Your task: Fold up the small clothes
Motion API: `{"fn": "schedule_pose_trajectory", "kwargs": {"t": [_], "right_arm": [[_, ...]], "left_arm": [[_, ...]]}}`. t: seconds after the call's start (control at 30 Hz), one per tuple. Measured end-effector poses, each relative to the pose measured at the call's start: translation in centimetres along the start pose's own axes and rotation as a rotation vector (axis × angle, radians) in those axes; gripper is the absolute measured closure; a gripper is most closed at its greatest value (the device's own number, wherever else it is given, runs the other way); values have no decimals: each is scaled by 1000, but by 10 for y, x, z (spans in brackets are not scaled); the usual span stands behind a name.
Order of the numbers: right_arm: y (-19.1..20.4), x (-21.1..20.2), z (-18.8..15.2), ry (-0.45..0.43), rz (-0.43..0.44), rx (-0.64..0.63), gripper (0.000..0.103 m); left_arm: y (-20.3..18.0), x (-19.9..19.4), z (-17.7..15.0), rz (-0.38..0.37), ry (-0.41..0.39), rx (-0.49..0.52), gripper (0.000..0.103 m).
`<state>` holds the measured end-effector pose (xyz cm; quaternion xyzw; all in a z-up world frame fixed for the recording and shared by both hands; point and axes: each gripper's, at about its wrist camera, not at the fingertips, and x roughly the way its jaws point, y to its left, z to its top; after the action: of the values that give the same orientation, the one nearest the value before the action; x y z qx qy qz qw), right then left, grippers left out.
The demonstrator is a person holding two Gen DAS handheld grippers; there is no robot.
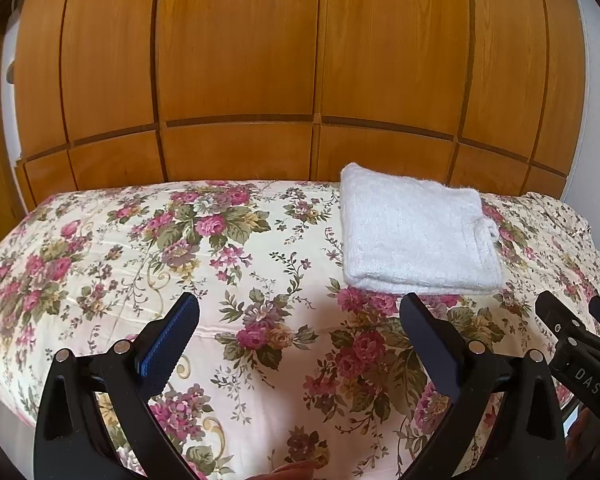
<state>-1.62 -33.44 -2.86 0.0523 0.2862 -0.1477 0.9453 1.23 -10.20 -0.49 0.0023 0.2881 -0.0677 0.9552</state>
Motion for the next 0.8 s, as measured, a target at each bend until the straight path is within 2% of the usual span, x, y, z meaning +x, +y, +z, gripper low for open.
{"fn": "schedule_pose_trajectory", "kwargs": {"t": [0.8], "right_arm": [[-1,1,1,7,2,-2,2]], "left_arm": [[1,3,-2,-7,7,-7,4]]}}
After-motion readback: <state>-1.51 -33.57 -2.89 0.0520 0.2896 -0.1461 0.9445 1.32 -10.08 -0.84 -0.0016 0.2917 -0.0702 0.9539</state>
